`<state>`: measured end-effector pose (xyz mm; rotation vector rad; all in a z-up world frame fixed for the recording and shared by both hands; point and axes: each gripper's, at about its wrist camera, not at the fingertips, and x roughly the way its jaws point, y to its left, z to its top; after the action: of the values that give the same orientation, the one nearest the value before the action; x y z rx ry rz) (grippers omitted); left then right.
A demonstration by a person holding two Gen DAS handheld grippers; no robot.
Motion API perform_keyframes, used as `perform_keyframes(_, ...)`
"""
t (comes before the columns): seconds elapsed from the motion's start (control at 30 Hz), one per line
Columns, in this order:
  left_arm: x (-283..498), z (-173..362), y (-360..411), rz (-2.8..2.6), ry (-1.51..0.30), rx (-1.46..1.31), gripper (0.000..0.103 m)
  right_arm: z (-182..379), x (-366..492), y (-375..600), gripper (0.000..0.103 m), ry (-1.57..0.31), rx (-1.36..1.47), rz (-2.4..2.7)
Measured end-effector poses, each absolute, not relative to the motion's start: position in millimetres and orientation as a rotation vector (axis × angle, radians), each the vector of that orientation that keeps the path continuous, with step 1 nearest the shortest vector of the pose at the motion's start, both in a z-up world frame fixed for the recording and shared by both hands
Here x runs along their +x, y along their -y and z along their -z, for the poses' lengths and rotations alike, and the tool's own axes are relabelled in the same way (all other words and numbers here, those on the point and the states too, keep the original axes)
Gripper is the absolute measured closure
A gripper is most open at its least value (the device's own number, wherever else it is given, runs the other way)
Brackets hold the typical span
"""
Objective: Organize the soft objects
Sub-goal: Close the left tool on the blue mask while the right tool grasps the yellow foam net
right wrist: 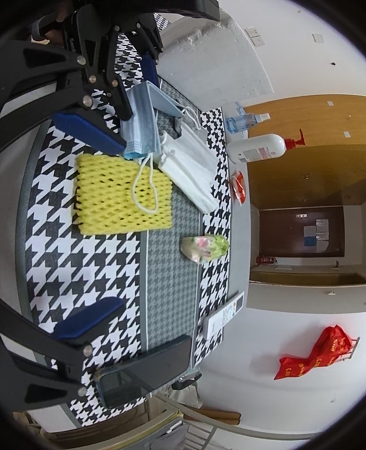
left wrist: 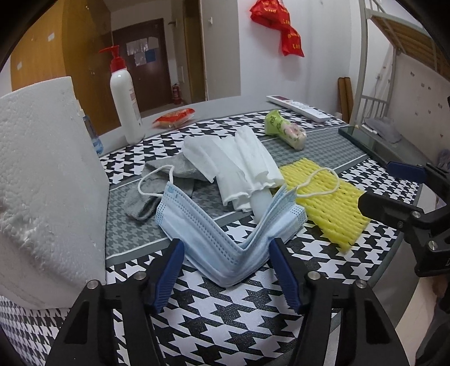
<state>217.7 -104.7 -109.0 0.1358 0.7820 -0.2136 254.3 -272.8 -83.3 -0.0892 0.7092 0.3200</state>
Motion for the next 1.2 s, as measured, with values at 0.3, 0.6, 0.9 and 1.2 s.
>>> perform_keyframes(0.3,218.8,110.7,103.9,0.235,-0.795,0.128,0.074,85.5,259.3,265.3,0.001,-0.722,-0.105,-0.352)
perform_keyframes(0.6,213.6,105.5,93.3,0.232,-0.771,0.079,0.086,89.8,263.1,254.5,0.001,-0.738,-0.146,-0.383)
perform_keyframes(0.9,203.0,93.5,82.0,0.232,-0.729,0.047,0.086,98.5,272.3,245.9,0.023,-0.780,-0.179,-0.395)
perform_keyframes(1.2,192.6,82.7,77.0,0.230,-0.693,0.036,0.086,101.9,271.7,237.8,0.051,-0.802,-0.197,-0.435)
